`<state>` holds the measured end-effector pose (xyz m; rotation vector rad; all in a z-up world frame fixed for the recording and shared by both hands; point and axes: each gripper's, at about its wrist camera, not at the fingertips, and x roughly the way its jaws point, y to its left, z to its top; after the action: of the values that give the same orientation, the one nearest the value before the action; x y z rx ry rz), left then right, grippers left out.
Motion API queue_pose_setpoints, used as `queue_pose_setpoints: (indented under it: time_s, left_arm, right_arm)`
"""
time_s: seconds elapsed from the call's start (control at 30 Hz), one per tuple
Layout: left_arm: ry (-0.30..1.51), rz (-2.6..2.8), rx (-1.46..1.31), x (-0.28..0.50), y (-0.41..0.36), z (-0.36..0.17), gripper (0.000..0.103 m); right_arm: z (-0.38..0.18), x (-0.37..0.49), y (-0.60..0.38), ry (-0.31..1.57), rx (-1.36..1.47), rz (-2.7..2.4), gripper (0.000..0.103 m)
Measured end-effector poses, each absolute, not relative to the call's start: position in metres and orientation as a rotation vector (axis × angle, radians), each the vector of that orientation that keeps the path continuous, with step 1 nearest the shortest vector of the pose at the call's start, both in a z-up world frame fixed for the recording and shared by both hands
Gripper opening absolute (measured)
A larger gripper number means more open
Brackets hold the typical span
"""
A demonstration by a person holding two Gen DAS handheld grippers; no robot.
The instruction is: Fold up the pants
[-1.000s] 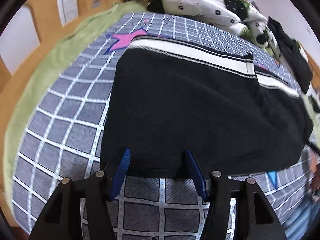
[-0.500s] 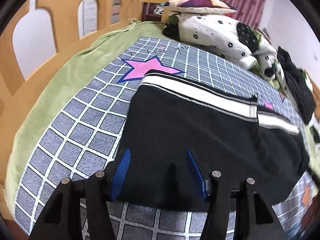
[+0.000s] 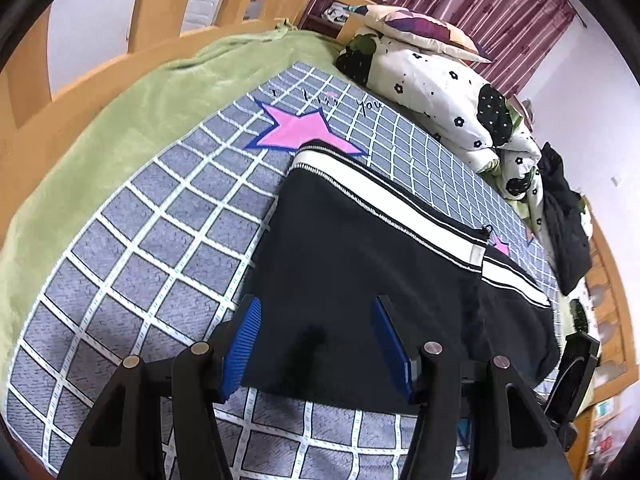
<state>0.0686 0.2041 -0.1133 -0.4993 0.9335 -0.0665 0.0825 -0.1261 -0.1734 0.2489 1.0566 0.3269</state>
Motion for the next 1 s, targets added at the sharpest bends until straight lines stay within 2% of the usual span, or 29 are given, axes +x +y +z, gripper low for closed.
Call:
queue_pose_setpoints:
  time_s: [0.07, 0.17, 0.23, 0.33, 0.4, 0.57, 0.63, 0.7, 0.77, 0.87, 1.0]
  left_arm:
    - [0.947, -0.083, -0.538, 0.069, 0.209, -0.116, 0.055]
    - [0.959, -0.1, -0.584, 0.07, 0.214, -0.118, 0.055]
    - [0.963, -0.096, -0.585, 0.071, 0.213, -0.119, 0.055]
    - [0.966, -0.096, -0.563, 0.074, 0.207, -0.118, 0.055]
    - [0.967, -0.093, -0.541, 0.075, 0.2, -0.117, 0.055]
    - [0.952, -0.082, -0.452, 0.079, 0.182, -0.113, 0.055]
    - [0.942, -0.075, -0.415, 0.081, 0.174, -0.111, 0.056]
    - [0.929, -0.061, -0.381, 0.086, 0.167, -0.11, 0.056]
    - [0.915, -0.051, -0.361, 0.091, 0.162, -0.109, 0.056]
    - [0.902, -0.05, -0.342, 0.102, 0.159, -0.109, 0.056]
    - [0.889, -0.025, -0.329, 0.114, 0.165, -0.112, 0.056]
  right_arm:
    - [-0.168, 0.079, -0.128, 1.037, 0.239, 0.34, 0.022]
    - [-0.144, 0.071, -0.148, 0.983, 0.377, 0.422, 0.016]
    - [-0.141, 0.064, -0.151, 0.987, 0.382, 0.42, 0.016]
    - [-0.164, 0.061, -0.135, 1.051, 0.229, 0.357, 0.021]
    - [-0.174, 0.054, -0.127, 1.03, 0.176, 0.335, 0.022]
    - [-0.142, 0.043, -0.125, 0.963, 0.066, 0.37, 0.025]
    - [-0.122, 0.042, -0.136, 0.892, 0.022, 0.36, 0.033]
    - [-0.101, 0.044, -0.155, 0.809, -0.035, 0.314, 0.051]
    - [-0.088, 0.049, -0.173, 0.746, -0.083, 0.264, 0.057]
    - [-0.079, 0.064, -0.207, 0.704, -0.133, 0.186, 0.057]
    - [-0.09, 0.081, -0.267, 0.69, -0.027, 0.071, 0.057]
